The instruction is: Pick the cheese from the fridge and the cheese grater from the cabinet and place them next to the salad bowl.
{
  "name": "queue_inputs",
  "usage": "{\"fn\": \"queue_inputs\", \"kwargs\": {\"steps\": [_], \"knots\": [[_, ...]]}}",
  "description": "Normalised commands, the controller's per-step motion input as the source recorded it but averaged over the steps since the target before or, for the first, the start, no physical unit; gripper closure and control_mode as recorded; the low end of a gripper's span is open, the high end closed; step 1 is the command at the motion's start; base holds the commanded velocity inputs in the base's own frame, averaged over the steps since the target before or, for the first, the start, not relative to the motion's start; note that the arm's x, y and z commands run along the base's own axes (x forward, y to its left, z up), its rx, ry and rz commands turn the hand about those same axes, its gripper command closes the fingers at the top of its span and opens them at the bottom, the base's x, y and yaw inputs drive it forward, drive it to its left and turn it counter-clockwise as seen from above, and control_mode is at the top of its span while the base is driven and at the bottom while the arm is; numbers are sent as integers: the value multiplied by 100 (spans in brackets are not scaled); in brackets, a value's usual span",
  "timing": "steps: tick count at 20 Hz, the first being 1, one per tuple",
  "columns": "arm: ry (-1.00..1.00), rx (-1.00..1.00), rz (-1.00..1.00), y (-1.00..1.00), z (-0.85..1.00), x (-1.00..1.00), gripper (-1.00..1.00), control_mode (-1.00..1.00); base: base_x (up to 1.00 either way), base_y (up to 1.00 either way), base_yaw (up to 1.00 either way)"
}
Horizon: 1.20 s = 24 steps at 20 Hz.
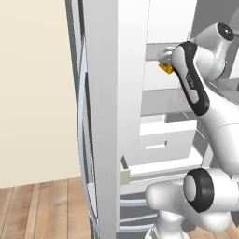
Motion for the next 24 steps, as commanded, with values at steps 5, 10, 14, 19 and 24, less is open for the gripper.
{"fn": "queue_inputs", "kwargs": {"steps": [5,10,14,19,24], "knots": [[6,2,0,-3,-4,-64,100,-100,0,0,0],[1,1,0,-2,-10,-72,100,-100,0,0,0],[0,0,0,0,-14,-65,100,-100,0,0,0],[2,1,0,0,-25,-53,100,-100,0,0,0],[1,0,0,2,-19,-53,100,-100,0,0,0]]}}
